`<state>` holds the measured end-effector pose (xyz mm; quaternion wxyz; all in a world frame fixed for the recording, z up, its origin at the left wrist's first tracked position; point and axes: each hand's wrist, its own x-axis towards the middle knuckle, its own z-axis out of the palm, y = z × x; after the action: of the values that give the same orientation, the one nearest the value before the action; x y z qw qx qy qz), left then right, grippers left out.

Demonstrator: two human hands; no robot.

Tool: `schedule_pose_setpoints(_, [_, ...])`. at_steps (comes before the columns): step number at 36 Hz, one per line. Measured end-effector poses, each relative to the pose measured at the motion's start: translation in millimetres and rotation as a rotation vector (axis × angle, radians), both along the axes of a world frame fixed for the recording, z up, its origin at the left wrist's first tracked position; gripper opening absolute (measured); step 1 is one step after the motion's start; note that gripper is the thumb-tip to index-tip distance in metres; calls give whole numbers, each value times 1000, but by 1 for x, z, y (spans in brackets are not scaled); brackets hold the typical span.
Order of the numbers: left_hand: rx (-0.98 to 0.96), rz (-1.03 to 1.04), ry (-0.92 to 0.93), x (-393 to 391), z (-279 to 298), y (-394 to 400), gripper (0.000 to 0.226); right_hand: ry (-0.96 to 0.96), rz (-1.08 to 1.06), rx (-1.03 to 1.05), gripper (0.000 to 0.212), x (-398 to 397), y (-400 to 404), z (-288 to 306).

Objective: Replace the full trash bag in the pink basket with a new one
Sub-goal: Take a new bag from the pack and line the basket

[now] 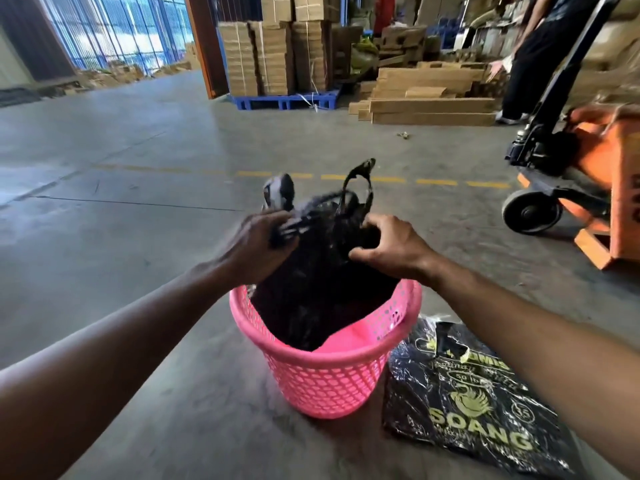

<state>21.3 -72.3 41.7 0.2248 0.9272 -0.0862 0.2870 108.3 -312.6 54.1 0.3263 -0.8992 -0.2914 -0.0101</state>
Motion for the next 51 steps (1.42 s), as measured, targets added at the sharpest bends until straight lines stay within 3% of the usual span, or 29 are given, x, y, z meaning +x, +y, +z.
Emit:
schedule_pose_setpoints(2, [16, -16, 299, -1, -9, -8, 11, 29, 85, -121, 36, -7, 8, -7])
schedule_pose_setpoints(6, [82, 85, 899, 2, -36, -28, 32, 107, 194, -530, 19, -25, 23, -25])
schedule_pose_setpoints(8, [-1, 46, 1122, 1, -49, -40, 37, 163, 230, -737, 31, -32, 29, -36])
schedule_pose_setpoints(10, [37, 22, 1249, 2, -57, -47, 43, 203, 253, -879, 42, -34, 32, -47])
schedule_pose_setpoints(12, [64, 30, 1204, 5, -58, -46, 42, 179, 228, -891, 49, -33, 31, -53])
schedule_pose_setpoints(15, [25, 69, 906, 14, -50, -34, 40, 108, 160, -703, 49, -21, 25, -53])
schedule_pose_setpoints(20, [-100, 303, 401, 13, -22, -14, 44, -70, 7, -360, 15, 4, 1, -32])
schedule_pose_setpoints(21, [-99, 343, 337, 12, -16, -8, 35, -47, -10, -287, 13, 9, -4, -28])
schedule_pose_setpoints(24, [-189, 403, 272, 8, -6, 10, 9, 145, -34, -92, 34, 20, -20, -18])
schedule_pose_setpoints(28, [-512, 393, 231, 1, 0, 32, 17, 554, -31, 122, 48, 31, -42, -12])
schedule_pose_setpoints(31, [-811, 264, 242, -7, 12, 39, 26, 663, -60, 187, 43, 36, -56, -6])
schedule_pose_setpoints(33, [-895, 205, 223, -13, 18, 43, 25, 729, -55, 255, 33, 31, -60, -1])
schedule_pose_setpoints(34, [-846, 205, 172, -15, 18, 47, 25, 756, -46, 294, 32, 28, -59, 2])
schedule_pose_setpoints(36, [-552, 232, 18, -20, 20, 52, 36, 746, -91, 331, 38, 22, -56, 5])
schedule_pose_setpoints(39, [-189, 185, -144, -34, 34, 46, 57, 414, -281, 162, 54, 22, -54, 1])
schedule_pose_setpoints(42, [41, 107, -222, -46, 48, 45, 53, 164, -298, 18, 38, 21, -59, 1])
schedule_pose_setpoints(46, [336, -44, -31, -62, 48, 61, 14, 77, -242, -21, 26, 23, -81, 17])
schedule_pose_setpoints(48, [331, -70, 133, -67, 49, 66, 20, 142, -125, 92, 21, 28, -91, 21])
schedule_pose_setpoints(51, [257, 45, 440, -72, 53, 76, 45, 405, 61, 309, 27, 27, -103, 30])
